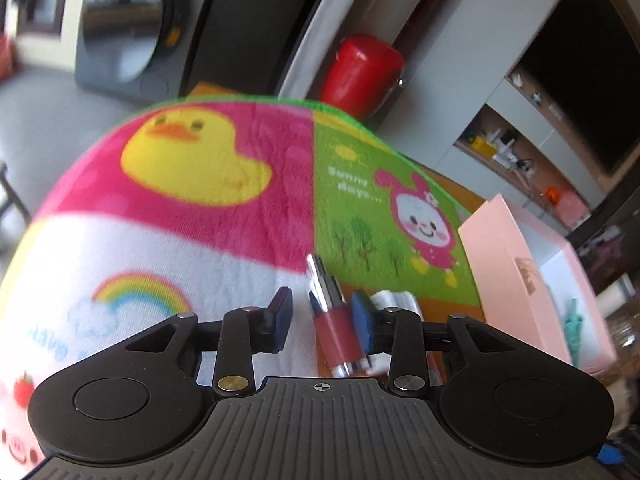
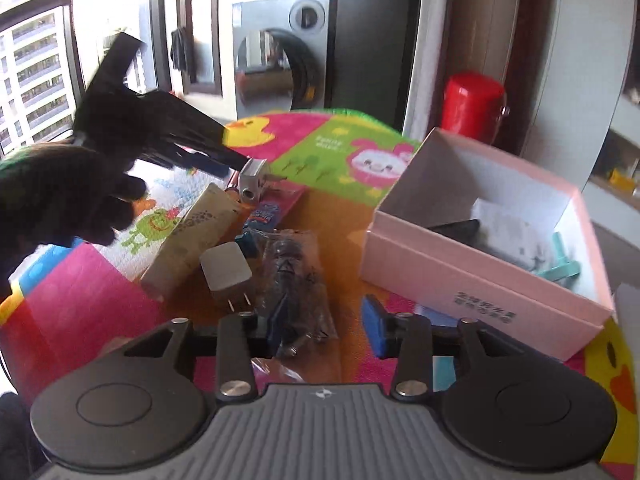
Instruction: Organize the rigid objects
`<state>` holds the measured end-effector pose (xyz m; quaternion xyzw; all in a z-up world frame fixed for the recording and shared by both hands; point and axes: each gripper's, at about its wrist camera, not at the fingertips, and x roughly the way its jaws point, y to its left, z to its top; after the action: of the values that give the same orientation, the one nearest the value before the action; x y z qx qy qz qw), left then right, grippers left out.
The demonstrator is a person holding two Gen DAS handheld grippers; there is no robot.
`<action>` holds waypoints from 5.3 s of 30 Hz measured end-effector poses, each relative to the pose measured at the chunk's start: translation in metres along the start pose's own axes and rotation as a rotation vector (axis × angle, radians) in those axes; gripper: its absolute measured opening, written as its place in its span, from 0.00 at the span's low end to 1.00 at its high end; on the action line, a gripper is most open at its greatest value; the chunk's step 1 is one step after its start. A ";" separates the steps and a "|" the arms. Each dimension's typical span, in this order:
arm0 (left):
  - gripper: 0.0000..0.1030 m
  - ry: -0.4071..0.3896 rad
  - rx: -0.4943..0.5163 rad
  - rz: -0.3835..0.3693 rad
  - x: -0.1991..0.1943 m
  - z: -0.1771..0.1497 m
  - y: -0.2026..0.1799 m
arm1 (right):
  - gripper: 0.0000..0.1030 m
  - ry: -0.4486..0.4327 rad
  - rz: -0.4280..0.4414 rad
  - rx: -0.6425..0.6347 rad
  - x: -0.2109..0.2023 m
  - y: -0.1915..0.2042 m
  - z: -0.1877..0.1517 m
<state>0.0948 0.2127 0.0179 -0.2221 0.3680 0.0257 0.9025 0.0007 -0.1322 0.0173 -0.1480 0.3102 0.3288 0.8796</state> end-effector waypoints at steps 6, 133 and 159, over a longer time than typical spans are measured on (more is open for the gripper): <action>0.27 -0.010 0.086 0.028 0.003 -0.005 -0.008 | 0.50 -0.036 0.027 0.058 -0.004 -0.009 -0.015; 0.23 0.051 0.047 -0.135 -0.014 -0.035 -0.018 | 0.59 -0.035 0.200 -0.076 -0.020 0.037 -0.027; 0.23 0.000 0.140 -0.124 -0.108 -0.111 0.023 | 0.35 0.105 0.003 -0.049 0.117 0.059 0.076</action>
<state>-0.0611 0.2001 0.0123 -0.1807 0.3545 -0.0561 0.9157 0.0645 0.0032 -0.0030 -0.1862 0.3481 0.3291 0.8578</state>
